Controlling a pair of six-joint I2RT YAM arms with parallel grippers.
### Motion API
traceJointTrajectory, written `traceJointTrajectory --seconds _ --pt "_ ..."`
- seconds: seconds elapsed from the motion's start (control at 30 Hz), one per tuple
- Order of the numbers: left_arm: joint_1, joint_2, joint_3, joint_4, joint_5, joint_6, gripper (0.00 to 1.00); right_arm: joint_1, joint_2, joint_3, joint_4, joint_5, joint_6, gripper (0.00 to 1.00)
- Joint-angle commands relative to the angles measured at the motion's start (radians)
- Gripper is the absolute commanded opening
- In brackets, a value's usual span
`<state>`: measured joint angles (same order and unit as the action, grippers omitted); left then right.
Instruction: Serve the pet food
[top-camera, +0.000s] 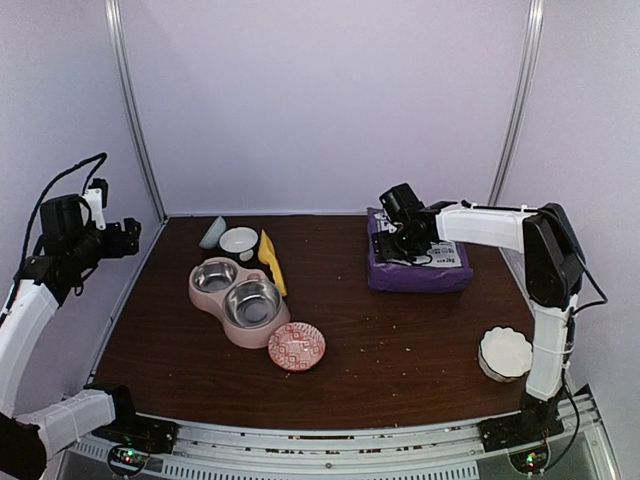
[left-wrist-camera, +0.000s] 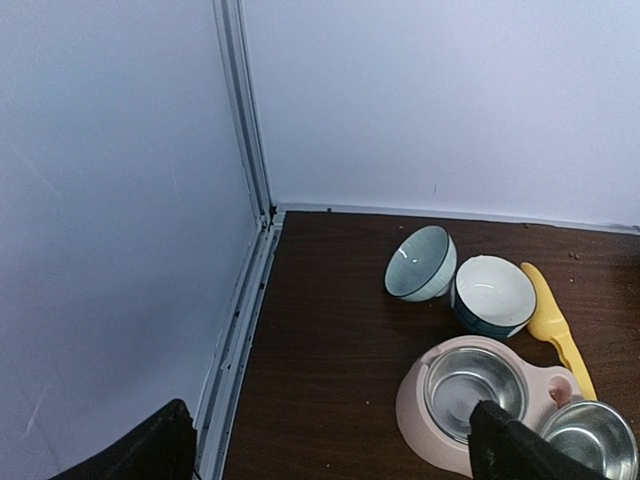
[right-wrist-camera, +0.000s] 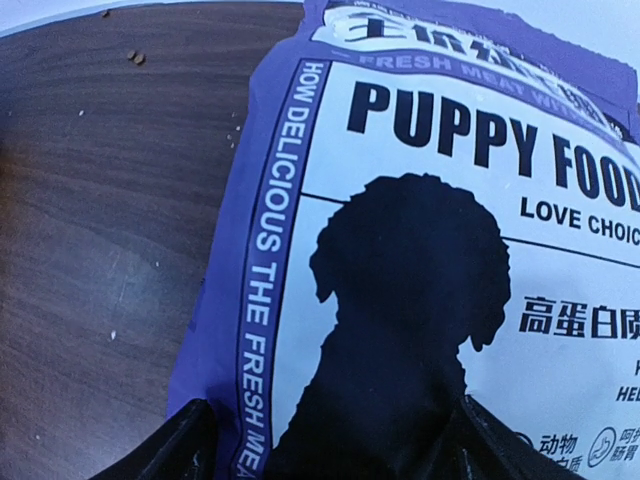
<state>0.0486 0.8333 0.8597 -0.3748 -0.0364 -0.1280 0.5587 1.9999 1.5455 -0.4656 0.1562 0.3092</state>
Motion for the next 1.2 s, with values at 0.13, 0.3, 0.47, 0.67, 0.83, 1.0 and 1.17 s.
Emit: traceJointTrajectory --seconds 0.13,0.3,0.47,0.67,0.83,1.0,1.17 --pt "0.002 0.003 0.035 0.022 0.047 0.003 0.98 0.041 -0.174 -0.331 0.042 -0.173 0.026 0.8" --pt "0.002 -0.01 0.026 0.035 0.074 -0.005 0.98 0.061 -0.324 -0.513 0.095 -0.218 0.064 0.8" --pt "0.001 -0.028 0.022 0.039 0.091 -0.018 0.98 0.078 -0.428 -0.552 0.049 -0.195 0.058 0.81" --pt "0.001 -0.05 0.015 0.04 0.071 -0.044 0.98 0.11 -0.477 -0.415 -0.054 -0.086 0.029 0.91" --pt "0.001 -0.014 0.033 -0.002 -0.024 -0.088 0.98 0.126 -0.416 -0.29 -0.087 -0.027 0.006 0.94" --pt "0.002 0.01 0.055 -0.032 -0.028 -0.093 0.98 0.194 -0.307 -0.18 -0.106 0.096 -0.023 0.94" --pt "0.002 0.007 0.056 -0.038 0.011 -0.09 0.98 0.238 -0.164 -0.057 -0.126 0.287 -0.024 0.95"
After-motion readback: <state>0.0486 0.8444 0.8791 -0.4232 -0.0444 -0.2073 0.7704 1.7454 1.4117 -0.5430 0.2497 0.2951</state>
